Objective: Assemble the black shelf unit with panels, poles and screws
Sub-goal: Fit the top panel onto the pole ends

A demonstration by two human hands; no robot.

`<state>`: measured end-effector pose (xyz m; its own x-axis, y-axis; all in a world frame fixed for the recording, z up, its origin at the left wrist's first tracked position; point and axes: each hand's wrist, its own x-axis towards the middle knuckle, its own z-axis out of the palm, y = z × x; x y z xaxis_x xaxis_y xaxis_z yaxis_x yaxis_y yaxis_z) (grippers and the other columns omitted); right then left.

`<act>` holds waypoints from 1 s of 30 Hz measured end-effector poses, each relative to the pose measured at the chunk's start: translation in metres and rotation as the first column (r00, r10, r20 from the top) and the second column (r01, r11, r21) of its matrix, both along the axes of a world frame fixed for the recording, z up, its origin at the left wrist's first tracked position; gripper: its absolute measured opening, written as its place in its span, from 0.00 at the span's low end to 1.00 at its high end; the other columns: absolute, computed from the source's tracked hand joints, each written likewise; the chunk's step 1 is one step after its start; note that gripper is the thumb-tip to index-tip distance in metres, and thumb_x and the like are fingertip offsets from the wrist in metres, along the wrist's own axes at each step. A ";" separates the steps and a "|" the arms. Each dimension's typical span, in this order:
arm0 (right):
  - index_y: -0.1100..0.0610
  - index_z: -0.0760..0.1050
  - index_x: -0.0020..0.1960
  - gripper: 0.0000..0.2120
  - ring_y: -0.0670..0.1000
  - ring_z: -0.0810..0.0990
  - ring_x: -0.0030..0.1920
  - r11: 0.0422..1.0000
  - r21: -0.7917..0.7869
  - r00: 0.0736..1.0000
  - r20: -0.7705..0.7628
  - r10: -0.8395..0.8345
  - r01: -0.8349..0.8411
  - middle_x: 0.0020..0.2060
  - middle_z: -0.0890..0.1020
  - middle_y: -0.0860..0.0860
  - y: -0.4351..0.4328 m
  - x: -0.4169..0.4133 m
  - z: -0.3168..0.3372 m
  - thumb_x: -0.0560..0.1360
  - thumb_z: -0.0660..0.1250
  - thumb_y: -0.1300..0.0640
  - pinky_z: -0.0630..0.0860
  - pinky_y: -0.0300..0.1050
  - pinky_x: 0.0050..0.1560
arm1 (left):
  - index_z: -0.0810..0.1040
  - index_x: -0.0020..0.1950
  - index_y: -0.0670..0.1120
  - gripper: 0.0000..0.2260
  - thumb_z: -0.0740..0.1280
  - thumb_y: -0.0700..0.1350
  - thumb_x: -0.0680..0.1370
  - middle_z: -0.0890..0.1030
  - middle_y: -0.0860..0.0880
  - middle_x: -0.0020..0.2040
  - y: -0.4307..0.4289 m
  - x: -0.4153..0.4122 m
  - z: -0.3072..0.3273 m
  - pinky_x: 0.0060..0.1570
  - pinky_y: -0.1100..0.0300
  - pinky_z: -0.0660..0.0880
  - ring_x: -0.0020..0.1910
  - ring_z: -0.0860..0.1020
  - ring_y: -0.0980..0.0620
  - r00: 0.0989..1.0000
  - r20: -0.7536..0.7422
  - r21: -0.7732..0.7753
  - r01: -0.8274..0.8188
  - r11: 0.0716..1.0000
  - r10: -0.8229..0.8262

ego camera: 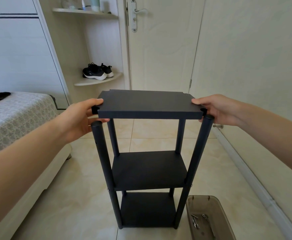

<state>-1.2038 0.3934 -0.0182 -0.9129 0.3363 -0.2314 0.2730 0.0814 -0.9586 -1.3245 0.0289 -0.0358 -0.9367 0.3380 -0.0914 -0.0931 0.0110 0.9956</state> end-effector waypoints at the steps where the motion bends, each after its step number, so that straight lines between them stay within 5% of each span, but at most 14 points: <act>1: 0.59 0.78 0.60 0.17 0.48 0.82 0.32 1.000 -0.029 1.000 -0.003 0.005 -0.005 0.39 0.84 0.50 0.000 0.000 -0.002 0.75 0.71 0.52 0.80 0.41 0.33 | 0.77 0.61 0.48 0.14 0.69 0.53 0.79 0.87 0.49 0.43 0.000 0.002 -0.001 0.40 0.58 0.79 0.38 0.85 0.52 1.000 0.001 -0.007 0.010 1.000 -0.010; 8: 0.59 0.77 0.54 0.09 0.49 0.81 0.31 0.970 -0.239 0.998 -0.042 -0.056 0.044 0.36 0.81 0.51 -0.009 0.003 -0.015 0.78 0.66 0.54 0.79 0.43 0.32 | 0.76 0.62 0.44 0.13 0.66 0.48 0.80 0.84 0.47 0.37 0.006 0.019 -0.003 0.31 0.59 0.80 0.32 0.83 0.51 0.990 0.129 0.093 0.046 0.995 -0.058; 12: 0.59 0.76 0.54 0.09 0.49 0.81 0.29 0.967 -0.218 0.987 -0.062 -0.150 0.133 0.34 0.81 0.51 -0.016 0.003 -0.016 0.78 0.66 0.55 0.77 0.42 0.28 | 0.79 0.59 0.44 0.13 0.67 0.47 0.77 0.83 0.46 0.44 0.006 0.018 0.003 0.35 0.57 0.81 0.35 0.83 0.50 0.979 0.188 0.105 0.060 0.993 -0.079; 17: 0.59 0.76 0.52 0.07 0.49 0.81 0.27 0.964 -0.201 0.980 -0.060 -0.189 0.174 0.38 0.79 0.52 -0.018 0.002 -0.015 0.78 0.65 0.56 0.76 0.42 0.26 | 0.80 0.56 0.48 0.16 0.64 0.59 0.79 0.83 0.48 0.45 0.017 0.005 0.013 0.45 0.56 0.74 0.41 0.80 0.51 0.987 0.157 -0.048 0.031 0.998 -0.023; 25: 0.59 0.76 0.49 0.05 0.48 0.81 0.26 0.957 -0.195 0.970 -0.071 -0.232 0.215 0.37 0.81 0.52 -0.022 0.001 -0.015 0.77 0.65 0.57 0.77 0.42 0.26 | 0.78 0.52 0.48 0.08 0.66 0.53 0.81 0.84 0.50 0.34 0.026 -0.011 0.017 0.24 0.61 0.78 0.27 0.83 0.54 0.988 0.137 -0.081 -0.062 0.995 0.073; 30: 0.59 0.76 0.50 0.05 0.49 0.82 0.27 0.959 -0.182 0.971 -0.058 -0.231 0.217 0.40 0.80 0.53 -0.021 0.002 -0.013 0.77 0.65 0.57 0.77 0.42 0.26 | 0.78 0.56 0.46 0.07 0.65 0.49 0.82 0.83 0.48 0.42 0.024 -0.014 0.023 0.24 0.60 0.78 0.30 0.84 0.52 0.983 0.181 -0.071 -0.005 0.997 0.018</act>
<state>-1.2020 0.3722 -0.0314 -0.8360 0.4957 -0.2353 0.1892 -0.1421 -0.9716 -1.3390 0.0531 -0.0128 -0.9062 0.3141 -0.2831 -0.2726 0.0781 0.9590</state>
